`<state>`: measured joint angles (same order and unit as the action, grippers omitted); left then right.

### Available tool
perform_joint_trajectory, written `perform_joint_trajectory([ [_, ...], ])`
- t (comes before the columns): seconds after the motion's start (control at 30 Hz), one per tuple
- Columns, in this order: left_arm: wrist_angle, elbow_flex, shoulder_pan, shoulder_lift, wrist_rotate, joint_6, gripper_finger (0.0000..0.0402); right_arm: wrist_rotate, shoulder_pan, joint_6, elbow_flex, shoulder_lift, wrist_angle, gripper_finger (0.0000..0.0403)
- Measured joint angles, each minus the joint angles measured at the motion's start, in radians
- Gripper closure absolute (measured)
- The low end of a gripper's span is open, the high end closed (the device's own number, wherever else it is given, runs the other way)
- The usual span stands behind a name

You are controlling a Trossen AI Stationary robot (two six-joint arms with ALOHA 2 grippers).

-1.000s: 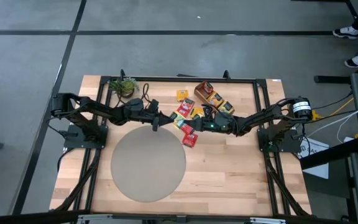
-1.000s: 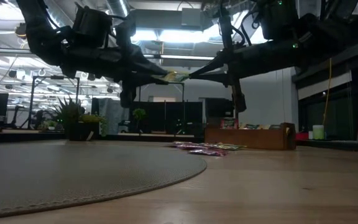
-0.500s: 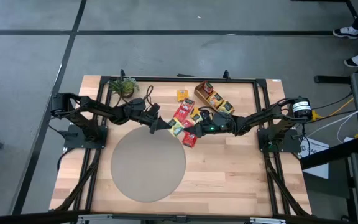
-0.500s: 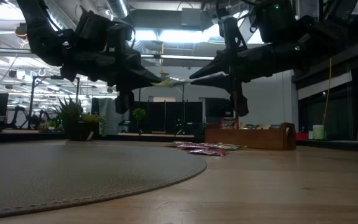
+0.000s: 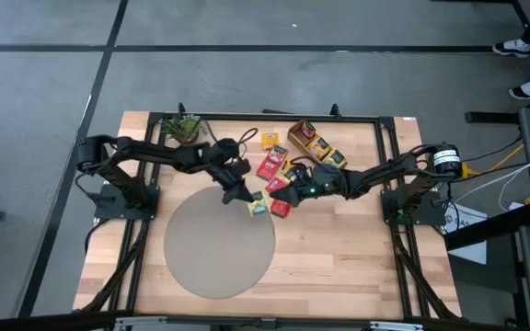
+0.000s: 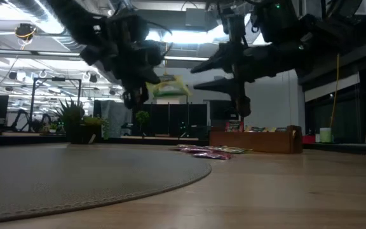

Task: Pick & Place Tea
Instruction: Put the yellow tea bag into the bottom section of the wooden organizer

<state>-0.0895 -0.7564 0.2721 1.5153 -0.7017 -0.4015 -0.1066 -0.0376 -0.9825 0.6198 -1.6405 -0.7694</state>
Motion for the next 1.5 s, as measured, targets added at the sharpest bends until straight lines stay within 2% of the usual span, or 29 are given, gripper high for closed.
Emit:
perform_joint_trajectory([
  [0.1, 0.018, -0.047, -0.001, 0.034, -0.036, 0.013, 0.0400, -0.010, 0.000, 0.072, 0.035, 0.000, 0.010, 0.0269],
  [0.23, 0.016, -0.092, -0.001, 0.076, -0.042, 0.021, 0.0400, -0.027, 0.000, 0.117, 0.082, 0.000, 0.124, 0.0269],
  [0.33, 0.016, -0.109, 0.005, 0.089, -0.094, 0.022, 0.0400, -0.027, 0.000, 0.123, 0.103, 0.000, 0.184, 0.0269],
  [0.47, 0.023, -0.109, 0.005, 0.089, -0.105, 0.023, 0.0400, -0.030, 0.000, 0.156, 0.104, 0.000, 0.190, 0.0272],
  [0.6, 0.038, -0.109, 0.005, 0.089, -0.105, 0.023, 0.0399, -0.049, 0.001, 0.156, 0.105, 0.000, 0.184, 0.0307],
  [0.77, 0.041, -0.109, 0.005, 0.089, -0.105, 0.023, 0.0399, -0.081, 0.001, 0.155, 0.105, 0.000, 0.130, 0.0389],
  [1.0, 0.041, -0.109, 0.006, 0.089, -0.095, 0.023, 0.0398, -0.082, 0.001, 0.142, 0.105, 0.000, 0.110, 0.0397],
  [1.1, 0.041, -0.109, 0.005, 0.089, -0.086, 0.023, 0.0396, -0.079, 0.014, 0.074, 0.105, 0.000, 0.112, 0.0397],
  [1.2, 0.040, -0.109, 0.005, 0.089, -0.086, 0.022, 0.0383, -0.084, 0.036, 0.066, 0.100, 0.000, 0.117, 0.0399],
  [1.33, 0.042, -0.109, 0.005, 0.089, -0.087, -0.014, 0.0347, -0.106, 0.066, -0.019, 0.078, 0.005, 0.130, 0.0399],
  [1.5, 0.042, -0.109, 0.004, 0.089, -0.147, -0.057, 0.0299, -0.106, 0.098, -0.030, 0.075, 0.069, 0.232, 0.0400],
])
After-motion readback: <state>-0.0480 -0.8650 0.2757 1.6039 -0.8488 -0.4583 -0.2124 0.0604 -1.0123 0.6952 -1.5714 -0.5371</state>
